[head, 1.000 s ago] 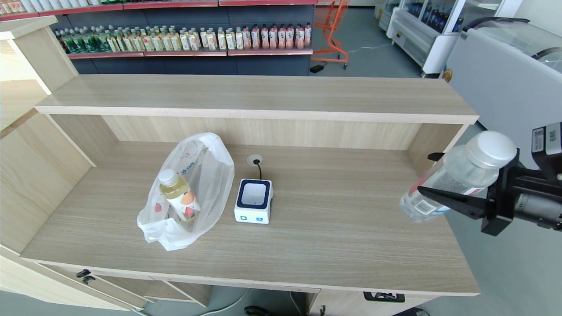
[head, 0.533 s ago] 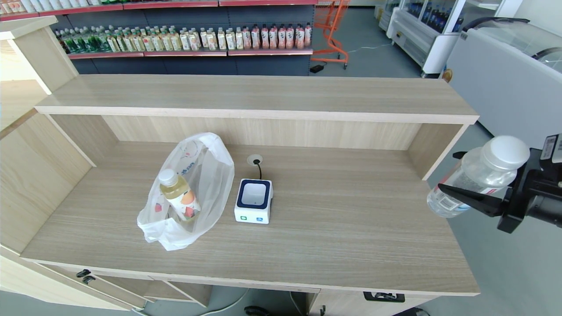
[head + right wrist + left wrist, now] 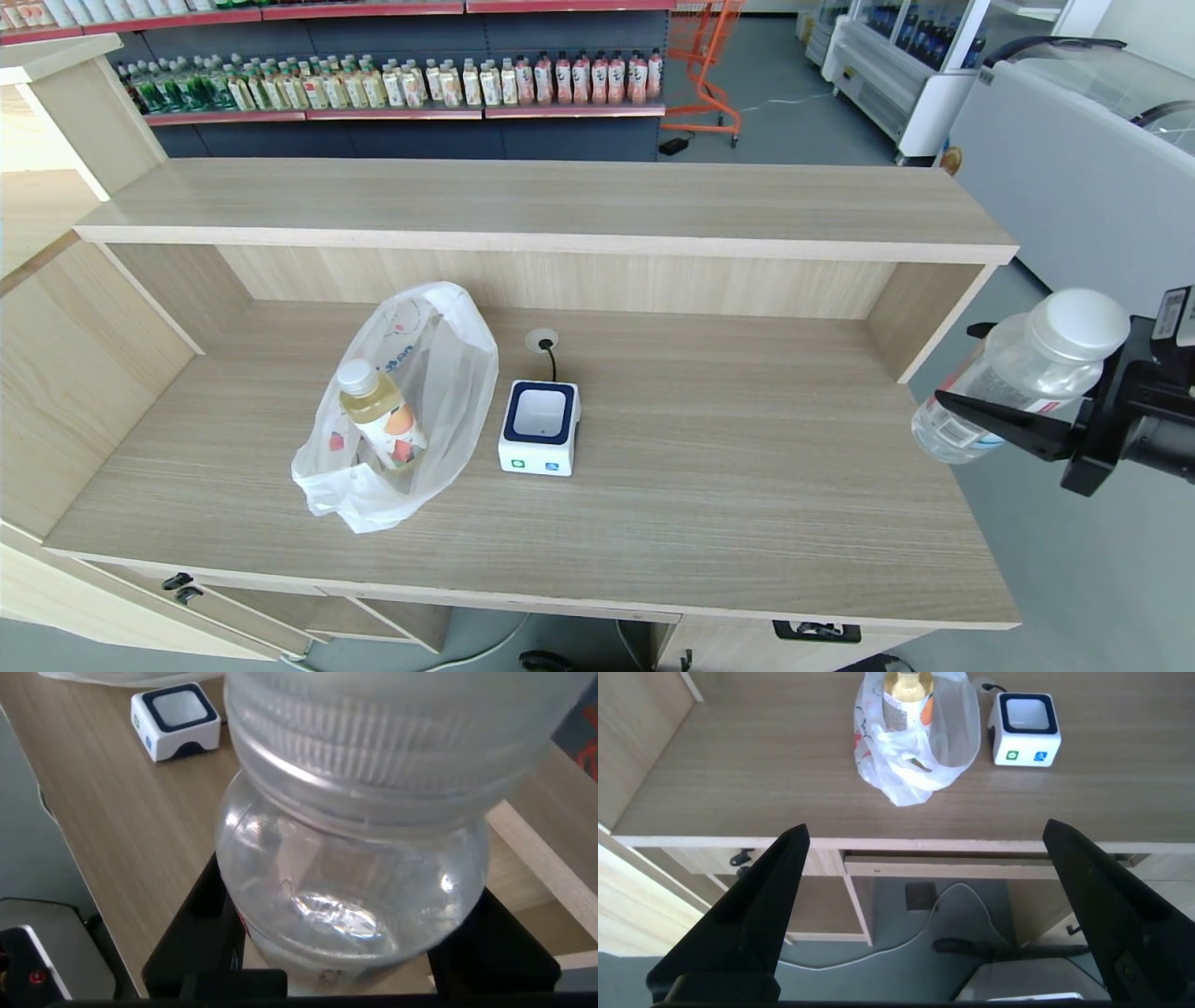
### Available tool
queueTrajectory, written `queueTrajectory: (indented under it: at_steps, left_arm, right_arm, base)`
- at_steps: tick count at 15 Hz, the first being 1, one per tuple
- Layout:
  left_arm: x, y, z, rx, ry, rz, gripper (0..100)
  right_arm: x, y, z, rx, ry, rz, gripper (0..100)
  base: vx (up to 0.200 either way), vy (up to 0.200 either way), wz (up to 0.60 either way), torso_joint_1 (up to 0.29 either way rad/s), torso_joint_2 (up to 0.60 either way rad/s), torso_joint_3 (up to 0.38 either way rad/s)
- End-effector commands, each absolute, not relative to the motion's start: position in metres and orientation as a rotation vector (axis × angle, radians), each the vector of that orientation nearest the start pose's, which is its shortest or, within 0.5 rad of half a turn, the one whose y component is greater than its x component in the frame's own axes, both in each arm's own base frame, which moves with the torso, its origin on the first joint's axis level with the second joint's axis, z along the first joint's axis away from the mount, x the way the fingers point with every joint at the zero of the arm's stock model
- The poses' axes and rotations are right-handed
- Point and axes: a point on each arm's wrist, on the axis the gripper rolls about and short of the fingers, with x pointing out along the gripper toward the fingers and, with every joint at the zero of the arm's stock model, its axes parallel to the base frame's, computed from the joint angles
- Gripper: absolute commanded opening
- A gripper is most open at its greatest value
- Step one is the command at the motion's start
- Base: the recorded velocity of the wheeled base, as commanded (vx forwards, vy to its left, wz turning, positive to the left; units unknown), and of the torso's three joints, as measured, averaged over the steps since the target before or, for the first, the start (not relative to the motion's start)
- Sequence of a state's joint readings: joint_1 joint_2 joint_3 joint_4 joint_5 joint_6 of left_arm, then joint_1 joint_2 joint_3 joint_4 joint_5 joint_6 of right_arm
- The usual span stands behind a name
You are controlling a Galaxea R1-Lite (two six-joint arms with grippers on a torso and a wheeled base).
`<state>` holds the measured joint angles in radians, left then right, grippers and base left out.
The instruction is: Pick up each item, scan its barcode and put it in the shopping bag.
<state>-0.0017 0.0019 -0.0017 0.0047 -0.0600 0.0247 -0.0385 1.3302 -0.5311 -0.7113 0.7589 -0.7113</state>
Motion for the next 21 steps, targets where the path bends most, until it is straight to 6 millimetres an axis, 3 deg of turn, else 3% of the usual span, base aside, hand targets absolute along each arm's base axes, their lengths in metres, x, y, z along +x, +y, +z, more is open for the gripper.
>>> queueTrajectory:
  at_steps: [1,18,21]
  left_arm:
    - [-0.023,-0.001,0.076,0.024,0.005,-0.061,100]
    - [-0.023,-0.001,0.076,0.024,0.005,-0.061,100]
    - [-0.023,-0.001,0.075,0.026,0.004,-0.061,100]
  right_arm:
    - [0.202,0.008,0.209,-0.643,-0.173,0.718,0]
    - [0.223,0.008,0.209,-0.626,-0.158,0.736,0]
    - [0.223,0.008,0.209,-0.626,-0.159,0.737,0]
  base:
    - [0.0,0.2,0.0,-0.002,0.01,0.007]
    - [0.0,0.2,0.0,0.004,0.0,0.0]
    - [0.0,0.0,0.0,0.0,0.0,0.0]
